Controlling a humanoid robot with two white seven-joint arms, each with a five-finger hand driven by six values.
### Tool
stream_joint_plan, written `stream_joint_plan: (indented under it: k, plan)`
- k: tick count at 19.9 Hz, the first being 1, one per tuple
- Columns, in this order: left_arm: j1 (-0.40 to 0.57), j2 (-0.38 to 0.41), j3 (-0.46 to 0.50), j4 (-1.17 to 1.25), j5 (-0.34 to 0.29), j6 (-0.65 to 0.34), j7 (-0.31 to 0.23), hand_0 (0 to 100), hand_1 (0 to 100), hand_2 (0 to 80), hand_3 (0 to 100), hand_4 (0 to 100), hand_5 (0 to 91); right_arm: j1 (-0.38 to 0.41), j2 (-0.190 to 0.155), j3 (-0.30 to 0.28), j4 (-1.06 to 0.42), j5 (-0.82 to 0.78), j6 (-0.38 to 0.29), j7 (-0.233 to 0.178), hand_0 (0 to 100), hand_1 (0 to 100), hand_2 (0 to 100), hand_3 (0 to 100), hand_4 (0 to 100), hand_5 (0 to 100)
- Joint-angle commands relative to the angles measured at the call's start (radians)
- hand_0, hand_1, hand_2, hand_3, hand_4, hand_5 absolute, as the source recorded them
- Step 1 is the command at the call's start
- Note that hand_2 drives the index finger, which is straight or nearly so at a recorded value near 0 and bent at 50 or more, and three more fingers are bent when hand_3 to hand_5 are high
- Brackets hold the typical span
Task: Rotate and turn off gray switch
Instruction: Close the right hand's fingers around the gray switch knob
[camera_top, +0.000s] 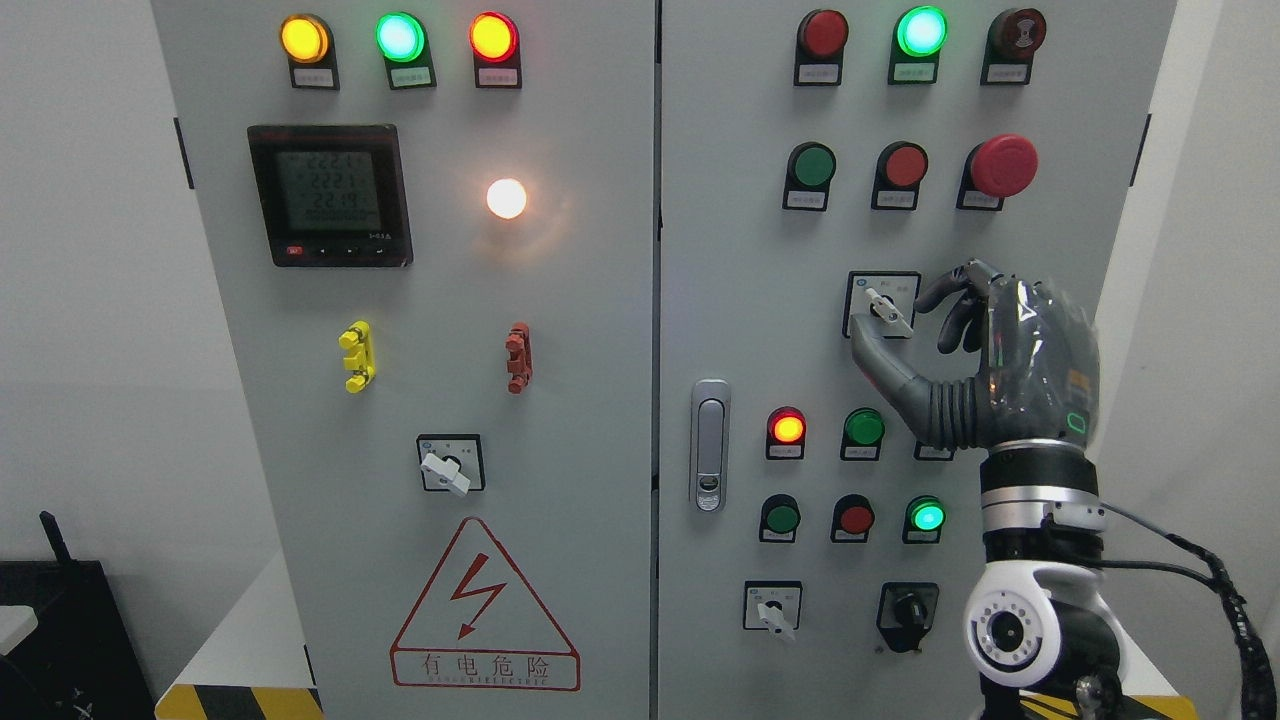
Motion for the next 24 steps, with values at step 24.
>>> stream_joint_plan:
  k: [24]
  plan:
    - [0.000,0.000,-0.002,0.014,0.000,0.001,-0.001,12,39,0.0,0,0,0.0,-0.020,0.000,-0.002,0.037,0.013,0.008,0.003,9,43,61,88,90,100]
